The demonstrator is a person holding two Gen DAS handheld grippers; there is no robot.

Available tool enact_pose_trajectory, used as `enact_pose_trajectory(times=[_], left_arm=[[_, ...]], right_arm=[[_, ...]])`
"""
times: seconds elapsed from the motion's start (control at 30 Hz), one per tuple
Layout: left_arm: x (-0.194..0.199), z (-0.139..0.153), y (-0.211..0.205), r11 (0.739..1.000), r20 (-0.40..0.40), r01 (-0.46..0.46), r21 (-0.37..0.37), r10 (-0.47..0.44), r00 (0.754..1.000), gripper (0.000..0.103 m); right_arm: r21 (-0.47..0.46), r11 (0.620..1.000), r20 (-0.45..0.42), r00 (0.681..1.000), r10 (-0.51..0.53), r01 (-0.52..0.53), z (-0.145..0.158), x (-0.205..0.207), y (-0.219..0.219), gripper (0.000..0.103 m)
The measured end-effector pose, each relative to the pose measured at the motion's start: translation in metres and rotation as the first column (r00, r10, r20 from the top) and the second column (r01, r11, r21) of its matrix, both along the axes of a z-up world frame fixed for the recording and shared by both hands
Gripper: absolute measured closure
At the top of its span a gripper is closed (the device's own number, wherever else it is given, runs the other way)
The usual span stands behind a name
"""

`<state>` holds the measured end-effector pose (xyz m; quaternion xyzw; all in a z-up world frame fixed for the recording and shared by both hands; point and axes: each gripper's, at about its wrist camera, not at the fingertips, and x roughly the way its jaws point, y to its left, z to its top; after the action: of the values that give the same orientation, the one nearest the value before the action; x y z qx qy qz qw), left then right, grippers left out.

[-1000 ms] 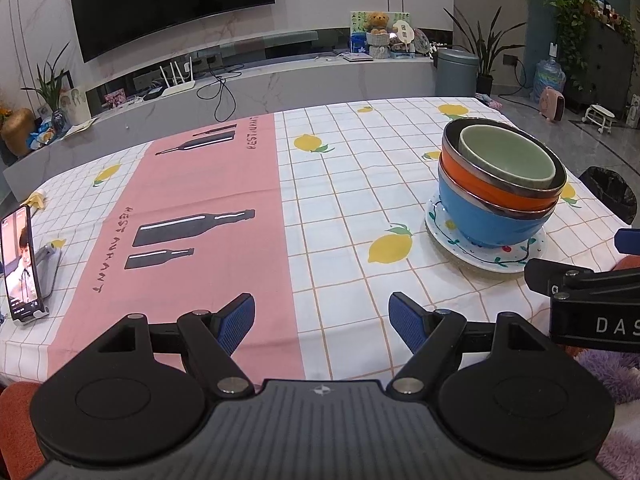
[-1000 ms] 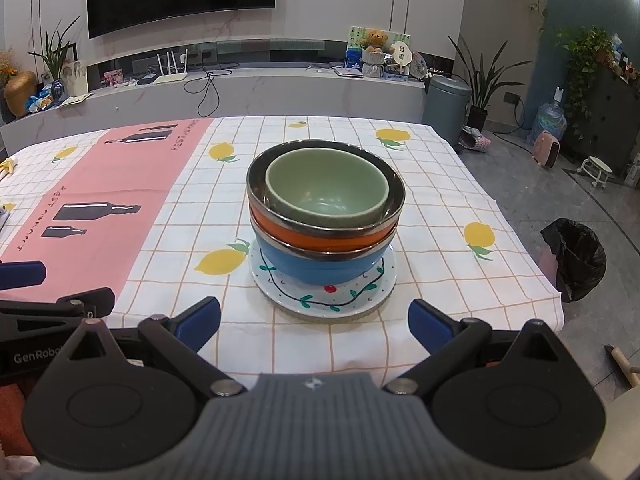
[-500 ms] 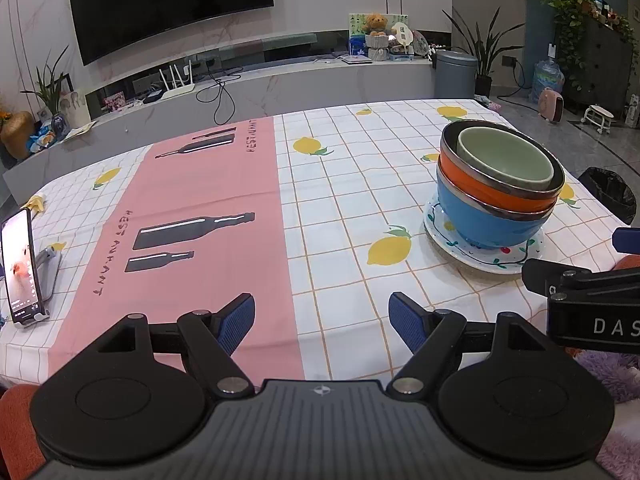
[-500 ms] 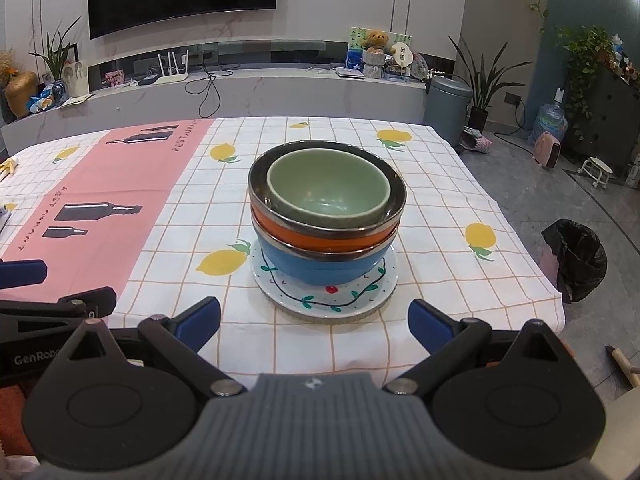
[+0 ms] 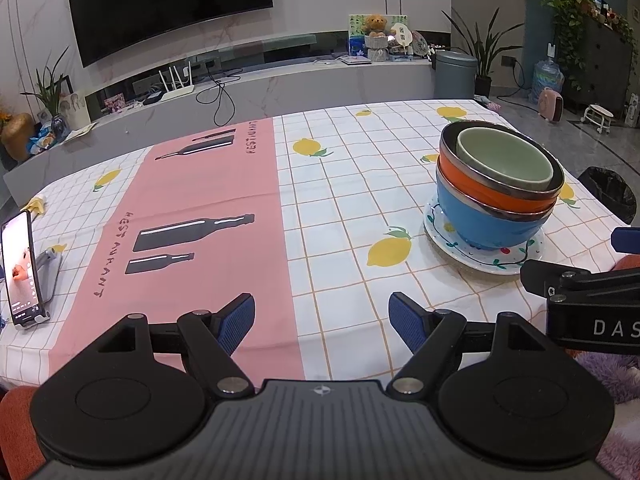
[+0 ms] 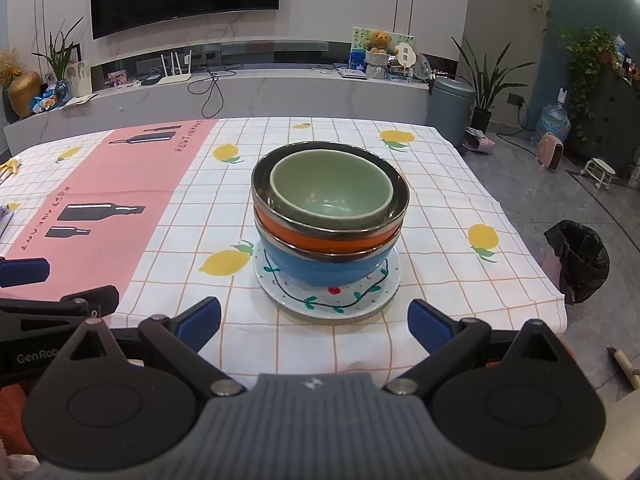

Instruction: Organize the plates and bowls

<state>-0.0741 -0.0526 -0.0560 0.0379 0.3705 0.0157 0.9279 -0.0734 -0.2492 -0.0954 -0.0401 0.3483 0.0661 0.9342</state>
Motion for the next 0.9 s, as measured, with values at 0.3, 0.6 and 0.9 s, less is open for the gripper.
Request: enact_pose_trajectory(times=[0.3,0.6,0.9], left_arm=[[-0.0004,-0.0001,0.0000,1.000,0.005,-0.003,0.001,0.003,1.000,0.013],[-0.0008,0.0002,0.0003,1.000,0.009,0.001,-0.004,-0.001,1.000,0.014],[-0.0029,0.0005,-0.0005,1.000,0.018,0.016,-0.018,-0.015,1.000,0.017]], right_arm=[[0.001,1.000,-0.012,1.000,0.009,-0.009,-0.0025,0.0024,0.0004,0.005],[-0.002,1.000,-0.018,1.000,0.010,-0.010,-0.0033,0.0023,0.0008,0.005],[-0.002,1.000,-0.019,1.000,0.015,-0.015,-0.0043,0.0015,0.0017,0.005]])
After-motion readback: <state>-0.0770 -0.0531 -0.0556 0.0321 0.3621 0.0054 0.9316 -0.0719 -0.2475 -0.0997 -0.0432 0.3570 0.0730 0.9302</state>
